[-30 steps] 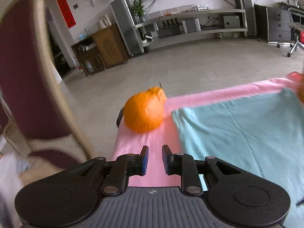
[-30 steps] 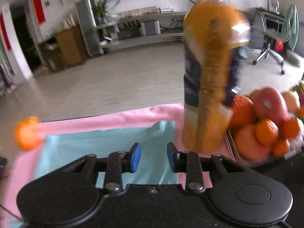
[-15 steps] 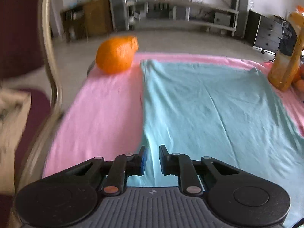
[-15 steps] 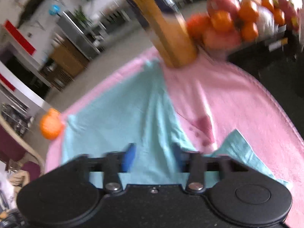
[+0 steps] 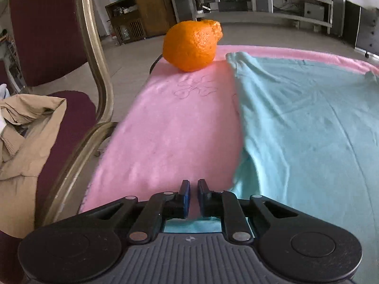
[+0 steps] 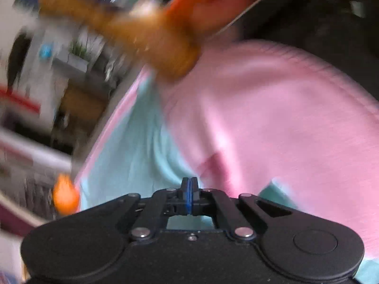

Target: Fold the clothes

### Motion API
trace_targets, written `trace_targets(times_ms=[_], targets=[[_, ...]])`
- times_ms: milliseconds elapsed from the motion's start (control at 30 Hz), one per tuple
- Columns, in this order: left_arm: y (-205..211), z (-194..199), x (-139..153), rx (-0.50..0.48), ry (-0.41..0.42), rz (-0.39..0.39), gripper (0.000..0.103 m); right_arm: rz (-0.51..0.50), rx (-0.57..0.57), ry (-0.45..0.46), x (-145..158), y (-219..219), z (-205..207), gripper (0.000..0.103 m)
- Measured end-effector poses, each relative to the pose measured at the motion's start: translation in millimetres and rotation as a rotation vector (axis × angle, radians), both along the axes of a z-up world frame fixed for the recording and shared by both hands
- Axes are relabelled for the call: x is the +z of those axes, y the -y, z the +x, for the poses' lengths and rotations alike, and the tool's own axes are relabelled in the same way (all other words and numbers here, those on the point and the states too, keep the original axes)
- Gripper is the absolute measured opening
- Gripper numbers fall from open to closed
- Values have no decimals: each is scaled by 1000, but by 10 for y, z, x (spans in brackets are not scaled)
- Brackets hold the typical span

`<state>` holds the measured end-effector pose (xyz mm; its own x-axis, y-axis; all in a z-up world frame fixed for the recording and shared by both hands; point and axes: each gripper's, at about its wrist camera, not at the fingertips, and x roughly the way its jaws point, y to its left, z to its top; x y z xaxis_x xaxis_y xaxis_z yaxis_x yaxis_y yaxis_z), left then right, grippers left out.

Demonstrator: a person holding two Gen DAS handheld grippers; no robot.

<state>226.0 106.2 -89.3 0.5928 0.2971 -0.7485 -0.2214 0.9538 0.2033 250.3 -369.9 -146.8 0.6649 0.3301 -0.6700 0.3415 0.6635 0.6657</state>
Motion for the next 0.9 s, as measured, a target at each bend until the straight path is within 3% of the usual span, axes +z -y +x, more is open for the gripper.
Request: trace_targets(times_ms=[167, 267, 300, 367, 433, 533, 600, 633, 733, 900], targets=[[-89, -243, 260, 42, 22, -44, 14, -1, -74, -5, 284, 115, -277, 7], [-1, -553, 519, 12, 76, -25, 15, -15, -16, 63, 639, 7, -504, 9], [42, -675, 592, -5, 100, -23, 15, -39, 10, 95, 748, -45, -599, 16], [98, -897, 659, -22, 126, -62, 20, -94, 53, 158, 929, -147, -822, 22], [145, -1053, 659, -39, 127, -122, 20, -117, 77, 188, 1003, -226, -1003, 22], [268, -1137, 572, -77, 100, -159, 20, -84, 95, 187, 978, -282, -1207, 23], [381, -1101, 478, -114, 71, -129, 20, -65, 100, 139, 880, -323, -1244, 34], [437, -1065, 422, -129, 56, -110, 20, -56, 109, 102, 803, -359, -1216, 34], [512, -952, 282, -125, 15, -104, 20, -47, 131, 15, 616, -480, -1125, 34], [550, -765, 21, -71, -62, -142, 20, 1, 162, -31, 401, -657, -893, 24]])
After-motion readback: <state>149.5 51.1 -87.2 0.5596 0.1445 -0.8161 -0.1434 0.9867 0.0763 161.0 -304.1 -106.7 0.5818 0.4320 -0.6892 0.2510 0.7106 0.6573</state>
